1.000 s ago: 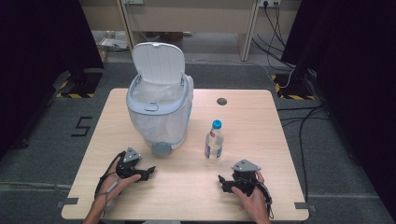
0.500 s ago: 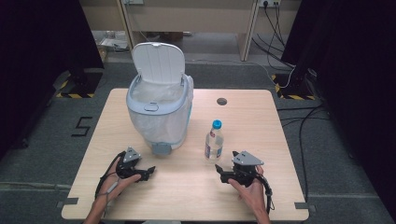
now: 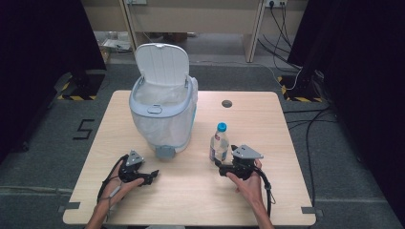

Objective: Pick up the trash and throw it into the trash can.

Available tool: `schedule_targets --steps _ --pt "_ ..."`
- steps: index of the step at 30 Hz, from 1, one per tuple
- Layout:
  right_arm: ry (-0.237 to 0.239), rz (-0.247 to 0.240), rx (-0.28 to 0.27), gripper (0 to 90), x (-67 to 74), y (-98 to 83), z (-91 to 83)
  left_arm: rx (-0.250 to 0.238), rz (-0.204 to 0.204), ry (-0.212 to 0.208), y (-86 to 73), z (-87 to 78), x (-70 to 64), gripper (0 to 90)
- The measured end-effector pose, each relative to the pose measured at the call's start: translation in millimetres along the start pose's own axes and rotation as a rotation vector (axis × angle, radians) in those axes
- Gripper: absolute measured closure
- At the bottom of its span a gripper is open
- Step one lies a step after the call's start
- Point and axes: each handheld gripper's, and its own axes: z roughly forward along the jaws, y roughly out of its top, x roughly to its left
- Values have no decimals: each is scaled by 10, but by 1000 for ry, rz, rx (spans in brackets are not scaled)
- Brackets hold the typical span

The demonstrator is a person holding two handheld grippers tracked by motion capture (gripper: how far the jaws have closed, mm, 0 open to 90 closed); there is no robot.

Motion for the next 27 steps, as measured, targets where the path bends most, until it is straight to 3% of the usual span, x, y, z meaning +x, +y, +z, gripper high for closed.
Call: schedule_targets --steps 6,13,15,18,23,27 --pt "5 7 -17 151 -1 -13 101 1 1 1 0 -1 -1 139" --pt "3 -38 -37 159 20 102 165 0 0 0 0 0 -1 139" --pt "5 -14 -35 161 6 84 203 2 0 2 0 -1 -2 139" --pt "-3 -25 -27 189 -15 44 265 1 0 1 0 -1 -1 139" --pt "19 -11 -67 268 -20 42 291 0 0 0 0 0 0 139" --pt "10 -8 -64 274 -14 46 285 1 0 1 0 -1 0 140"
